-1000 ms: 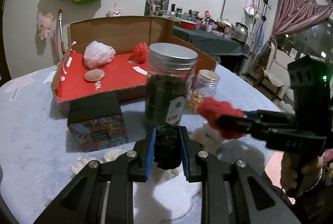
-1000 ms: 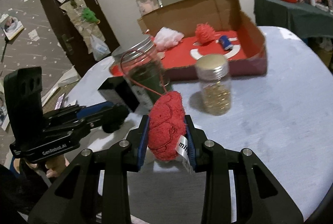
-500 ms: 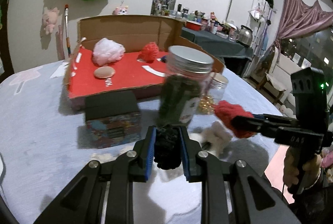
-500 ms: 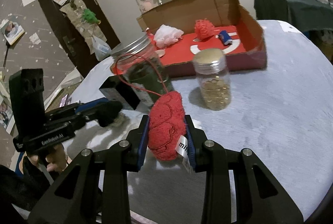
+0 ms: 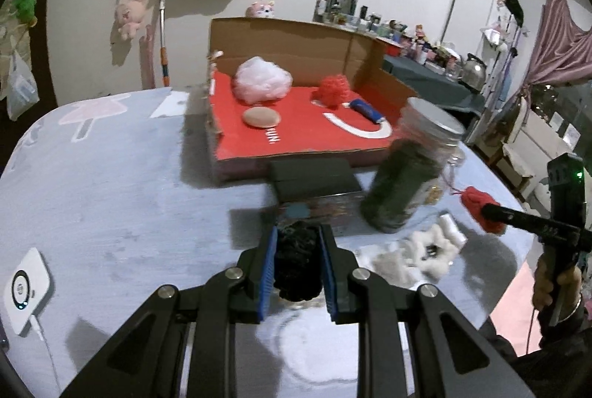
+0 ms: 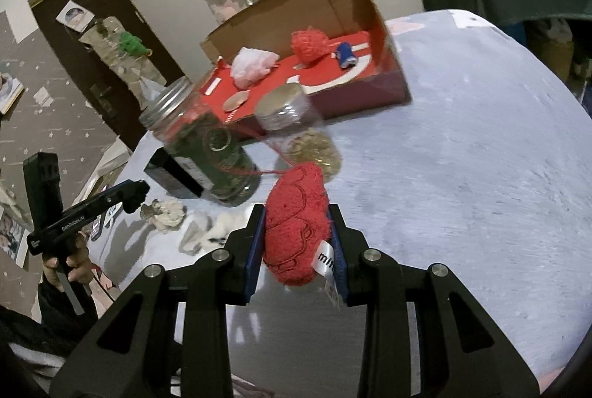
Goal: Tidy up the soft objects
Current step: 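Carry the red knitted ball with the right tool while the left tool carries the black pompom into the box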
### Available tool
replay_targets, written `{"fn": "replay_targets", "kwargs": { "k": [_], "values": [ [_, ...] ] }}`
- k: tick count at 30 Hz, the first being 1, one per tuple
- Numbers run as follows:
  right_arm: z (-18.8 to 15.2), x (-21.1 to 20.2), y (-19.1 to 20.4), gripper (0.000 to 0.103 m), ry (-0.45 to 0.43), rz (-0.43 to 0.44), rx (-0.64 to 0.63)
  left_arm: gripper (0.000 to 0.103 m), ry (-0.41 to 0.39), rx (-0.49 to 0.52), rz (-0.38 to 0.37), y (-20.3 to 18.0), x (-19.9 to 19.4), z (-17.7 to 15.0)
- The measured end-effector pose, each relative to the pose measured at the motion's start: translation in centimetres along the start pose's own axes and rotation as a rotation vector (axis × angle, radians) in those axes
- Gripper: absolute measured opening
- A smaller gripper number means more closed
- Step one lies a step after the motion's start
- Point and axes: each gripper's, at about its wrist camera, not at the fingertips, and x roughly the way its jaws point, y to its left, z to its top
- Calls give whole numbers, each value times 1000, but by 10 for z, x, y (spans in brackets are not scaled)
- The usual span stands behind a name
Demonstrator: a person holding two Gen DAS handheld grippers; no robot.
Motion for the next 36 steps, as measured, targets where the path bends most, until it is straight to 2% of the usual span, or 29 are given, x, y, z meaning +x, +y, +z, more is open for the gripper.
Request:
{"fn": "replay_targets", "kwargs": {
  "k": [6, 19, 30, 36],
  "values": [
    [9, -1, -17, 31, 4, -11, 22, 24, 12, 13, 9, 19, 7, 5],
    [48, 15, -38, 31, 52, 3, -13, 24, 26, 83, -56, 45, 32, 31],
    [92, 26, -17, 31, 40, 18, -95, 24, 14, 194, -73, 34, 34, 74],
    [125, 32, 0, 31, 13, 11, -148, 24, 20, 227, -73, 21, 49, 104]
  ]
}}
